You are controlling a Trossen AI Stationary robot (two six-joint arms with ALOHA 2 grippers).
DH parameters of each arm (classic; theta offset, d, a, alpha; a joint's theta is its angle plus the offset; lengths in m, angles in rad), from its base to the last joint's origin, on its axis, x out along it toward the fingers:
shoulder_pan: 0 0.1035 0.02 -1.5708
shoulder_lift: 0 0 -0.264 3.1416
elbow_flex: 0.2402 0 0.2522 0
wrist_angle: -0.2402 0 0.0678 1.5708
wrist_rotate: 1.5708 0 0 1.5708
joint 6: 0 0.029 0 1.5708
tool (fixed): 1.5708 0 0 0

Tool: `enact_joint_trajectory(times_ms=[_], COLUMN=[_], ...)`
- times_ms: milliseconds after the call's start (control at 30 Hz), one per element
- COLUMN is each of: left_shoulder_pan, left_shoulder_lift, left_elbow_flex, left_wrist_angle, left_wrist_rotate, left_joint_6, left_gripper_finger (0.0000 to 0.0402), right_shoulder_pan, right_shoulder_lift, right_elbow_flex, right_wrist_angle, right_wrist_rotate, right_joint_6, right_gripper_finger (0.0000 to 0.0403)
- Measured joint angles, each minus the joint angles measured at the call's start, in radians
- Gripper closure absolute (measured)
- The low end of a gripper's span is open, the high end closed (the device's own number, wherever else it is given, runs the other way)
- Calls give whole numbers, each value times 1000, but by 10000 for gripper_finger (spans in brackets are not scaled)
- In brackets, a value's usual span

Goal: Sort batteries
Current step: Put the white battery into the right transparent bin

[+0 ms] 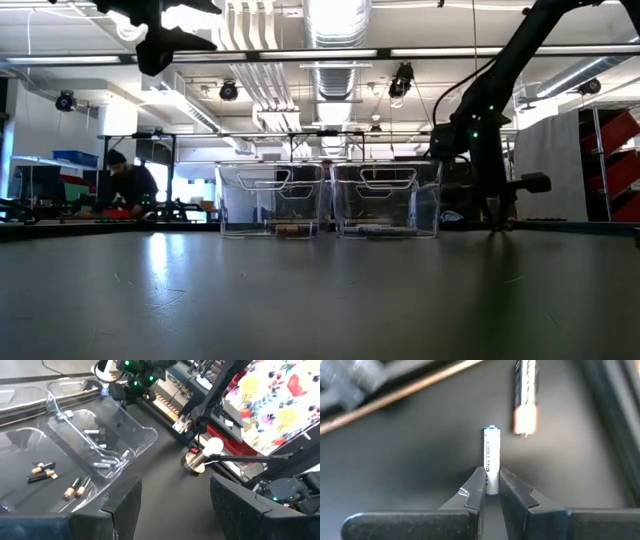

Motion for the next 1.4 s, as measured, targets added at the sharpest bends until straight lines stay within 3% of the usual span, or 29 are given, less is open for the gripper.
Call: enact_joint_trajectory(times_ms=[167, 533, 867, 1067, 1400], left_shoulder_pan=[0, 0, 0, 0, 0], left_shoulder_lift=[-45, -122, -143, -143, -146], left_elbow_flex=[0, 0, 0, 0, 0], left_wrist_angle=[-2, -3, -3, -3, -3], left_wrist_rotate=[1, 2, 2, 2, 3], left_joint_6=[11, 73, 99, 103, 88], left_gripper_finger=[189, 189, 189, 189, 189], right_shoulder_pan=[34, 127, 281, 410, 479], right_shoulder_lift=[-39, -219, -359, -321, -70], right_elbow_flex=[-1, -1, 135, 308, 571], right_wrist_angle=[-48, -98, -149, -168, -328], right_wrist_rotate=[-46, 23, 23, -42, -284], right_joint_6=[0, -32, -284, -507, -786], right_gripper_finger=[365, 365, 376, 379, 380])
